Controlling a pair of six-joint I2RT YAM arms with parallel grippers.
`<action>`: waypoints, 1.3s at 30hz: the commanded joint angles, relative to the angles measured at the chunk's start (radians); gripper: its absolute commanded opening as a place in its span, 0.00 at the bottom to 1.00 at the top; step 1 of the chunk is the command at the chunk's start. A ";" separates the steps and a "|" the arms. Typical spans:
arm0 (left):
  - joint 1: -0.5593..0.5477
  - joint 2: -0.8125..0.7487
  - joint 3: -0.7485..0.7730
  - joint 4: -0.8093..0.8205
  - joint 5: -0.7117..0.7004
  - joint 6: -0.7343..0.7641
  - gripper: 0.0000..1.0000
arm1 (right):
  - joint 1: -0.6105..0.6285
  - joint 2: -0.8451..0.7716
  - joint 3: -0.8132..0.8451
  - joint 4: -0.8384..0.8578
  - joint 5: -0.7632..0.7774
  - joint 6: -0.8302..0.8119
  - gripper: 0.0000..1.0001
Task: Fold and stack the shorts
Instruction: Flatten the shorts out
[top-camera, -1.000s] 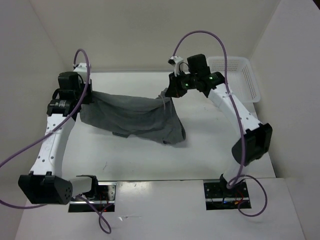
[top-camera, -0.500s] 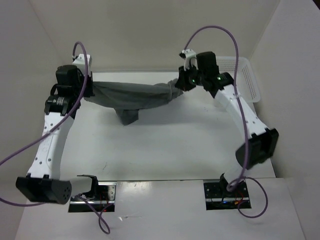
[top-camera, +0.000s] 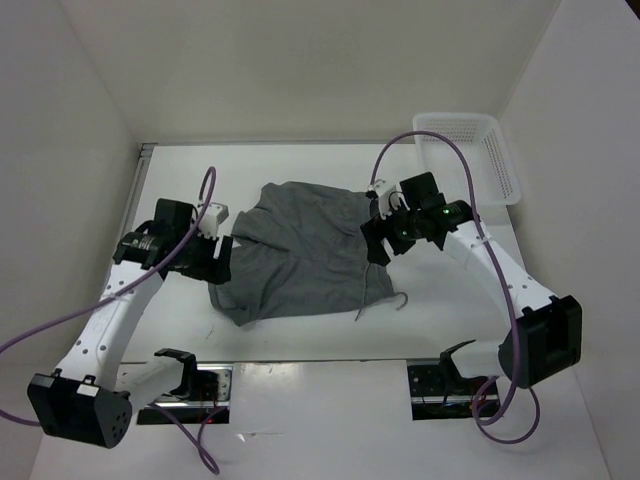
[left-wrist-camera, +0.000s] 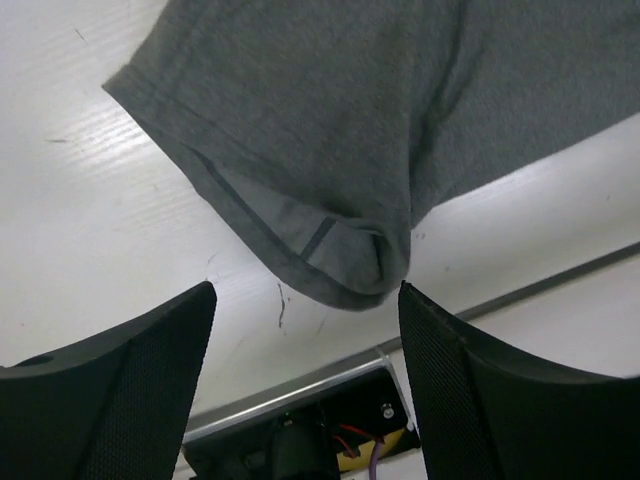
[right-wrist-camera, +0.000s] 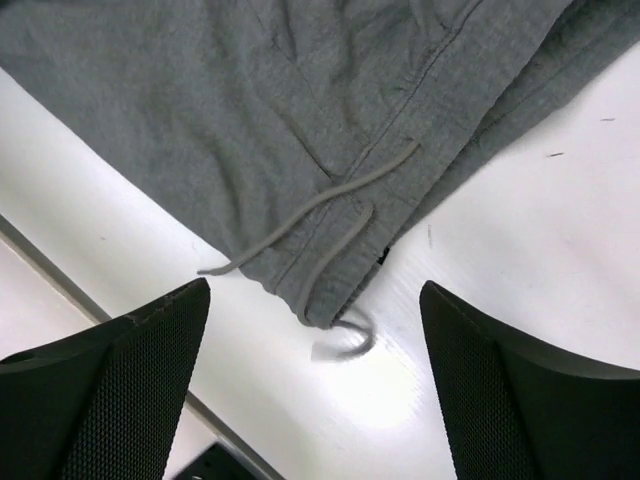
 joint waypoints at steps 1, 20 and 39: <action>-0.004 -0.012 0.011 -0.068 0.052 0.002 0.81 | -0.005 -0.012 0.059 -0.021 0.021 -0.113 0.90; 0.085 0.506 0.006 0.092 -0.008 0.002 0.50 | -0.017 0.375 0.013 0.401 0.124 0.109 0.47; 0.118 0.761 0.160 0.017 0.156 0.002 0.54 | -0.048 0.468 0.032 0.410 0.080 0.094 0.53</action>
